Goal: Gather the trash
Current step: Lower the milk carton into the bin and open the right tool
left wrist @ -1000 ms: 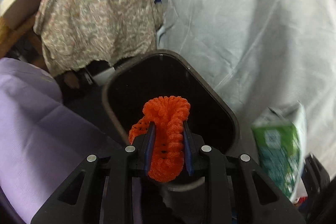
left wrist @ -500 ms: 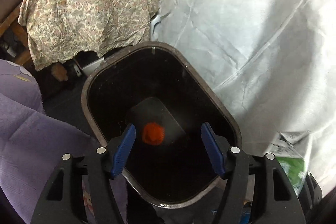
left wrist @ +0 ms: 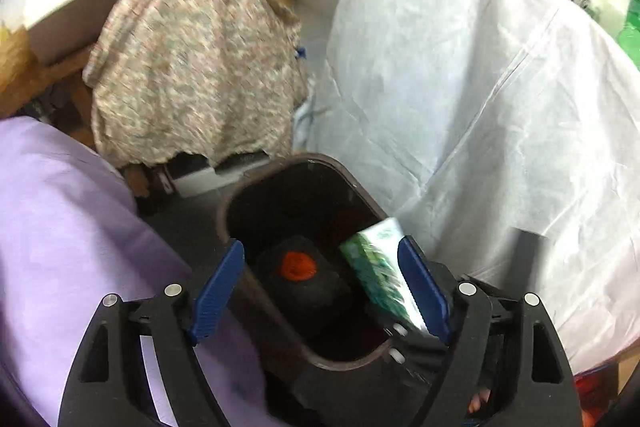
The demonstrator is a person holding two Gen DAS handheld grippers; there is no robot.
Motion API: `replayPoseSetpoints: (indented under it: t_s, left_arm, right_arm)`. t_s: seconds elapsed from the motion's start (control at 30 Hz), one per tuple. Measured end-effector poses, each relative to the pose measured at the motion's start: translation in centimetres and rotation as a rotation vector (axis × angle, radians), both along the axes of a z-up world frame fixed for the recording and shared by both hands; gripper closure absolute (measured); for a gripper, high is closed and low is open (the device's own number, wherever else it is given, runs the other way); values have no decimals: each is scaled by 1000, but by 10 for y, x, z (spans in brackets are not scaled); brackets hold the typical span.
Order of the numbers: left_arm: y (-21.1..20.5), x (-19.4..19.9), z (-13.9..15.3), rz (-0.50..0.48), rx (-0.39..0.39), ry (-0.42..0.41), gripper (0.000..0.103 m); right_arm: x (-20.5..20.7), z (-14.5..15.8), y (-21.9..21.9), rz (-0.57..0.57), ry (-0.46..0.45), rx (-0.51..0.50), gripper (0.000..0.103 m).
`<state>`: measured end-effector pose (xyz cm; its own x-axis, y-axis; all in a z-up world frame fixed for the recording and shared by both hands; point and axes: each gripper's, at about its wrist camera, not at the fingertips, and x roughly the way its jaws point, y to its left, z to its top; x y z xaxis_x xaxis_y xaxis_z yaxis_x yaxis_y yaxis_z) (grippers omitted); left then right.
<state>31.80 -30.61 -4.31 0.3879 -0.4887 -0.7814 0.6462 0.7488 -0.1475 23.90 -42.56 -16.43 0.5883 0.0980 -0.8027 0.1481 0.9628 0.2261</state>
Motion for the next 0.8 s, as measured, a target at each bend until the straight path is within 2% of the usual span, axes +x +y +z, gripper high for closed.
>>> replayPoseSetpoints:
  t_s: [0.13, 0.2, 0.33, 0.53, 0.7, 0.8]
  left_arm:
    - [21, -19, 24, 0, -8, -78, 25]
    - [27, -30, 36, -2, -13, -128, 20]
    - [37, -47, 49, -20, -25, -181, 18]
    - [46, -58, 51, -26, 40, -275, 17]
    - [55, -63, 50, -27, 52, -290, 17]
    - [60, -65, 52, -27, 48, -293, 15]
  right_arm:
    - [43, -27, 14, 54, 138, -1, 51]
    - [62, -41, 17, 60, 193, 5, 51]
    - [89, -64, 20, 52, 268, -23, 51]
    - [111, -80, 23, 45, 328, -94, 51]
    - [117, -88, 22, 53, 353, -109, 51]
    - [119, -88, 23, 49, 348, -123, 47]
